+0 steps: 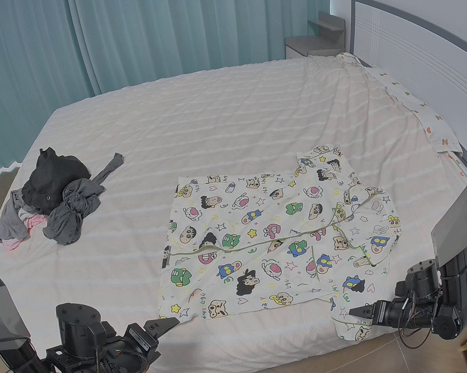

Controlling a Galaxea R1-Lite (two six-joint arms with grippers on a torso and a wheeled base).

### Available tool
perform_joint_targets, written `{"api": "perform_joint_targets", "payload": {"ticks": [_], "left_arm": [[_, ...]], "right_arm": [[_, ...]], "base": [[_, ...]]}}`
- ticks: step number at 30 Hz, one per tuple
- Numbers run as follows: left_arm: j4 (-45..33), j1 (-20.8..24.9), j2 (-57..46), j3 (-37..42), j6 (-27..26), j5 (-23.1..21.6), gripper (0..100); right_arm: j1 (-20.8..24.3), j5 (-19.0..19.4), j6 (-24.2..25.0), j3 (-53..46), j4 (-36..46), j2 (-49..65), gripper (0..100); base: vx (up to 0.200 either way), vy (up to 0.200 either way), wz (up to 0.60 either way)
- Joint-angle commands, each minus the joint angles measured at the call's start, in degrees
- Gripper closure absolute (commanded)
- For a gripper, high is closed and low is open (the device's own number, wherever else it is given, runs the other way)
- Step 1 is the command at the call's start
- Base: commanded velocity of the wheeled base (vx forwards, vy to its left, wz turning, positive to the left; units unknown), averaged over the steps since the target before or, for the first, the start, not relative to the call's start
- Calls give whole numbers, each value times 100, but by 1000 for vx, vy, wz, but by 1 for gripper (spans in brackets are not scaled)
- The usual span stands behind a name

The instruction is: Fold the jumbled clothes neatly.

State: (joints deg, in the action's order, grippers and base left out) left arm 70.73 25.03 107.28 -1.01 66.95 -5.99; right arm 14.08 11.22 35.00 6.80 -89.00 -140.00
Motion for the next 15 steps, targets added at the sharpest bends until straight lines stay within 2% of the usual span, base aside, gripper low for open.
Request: {"api": "perform_joint_targets", "payload": {"ticks": [1,11,15], "left_arm": [[2,2,4,57,2,1,0],[2,2,4,57,2,1,0],[2,-7,4,57,2,1,0]], "right_arm": [[-46,-84,-116,-91,-73,-98,0],[69,-67,-433,313,-47,-54,0],[51,-5,-441,436,331,25,0]], "base": [[0,0,0],[0,0,0],[0,0,0]]}}
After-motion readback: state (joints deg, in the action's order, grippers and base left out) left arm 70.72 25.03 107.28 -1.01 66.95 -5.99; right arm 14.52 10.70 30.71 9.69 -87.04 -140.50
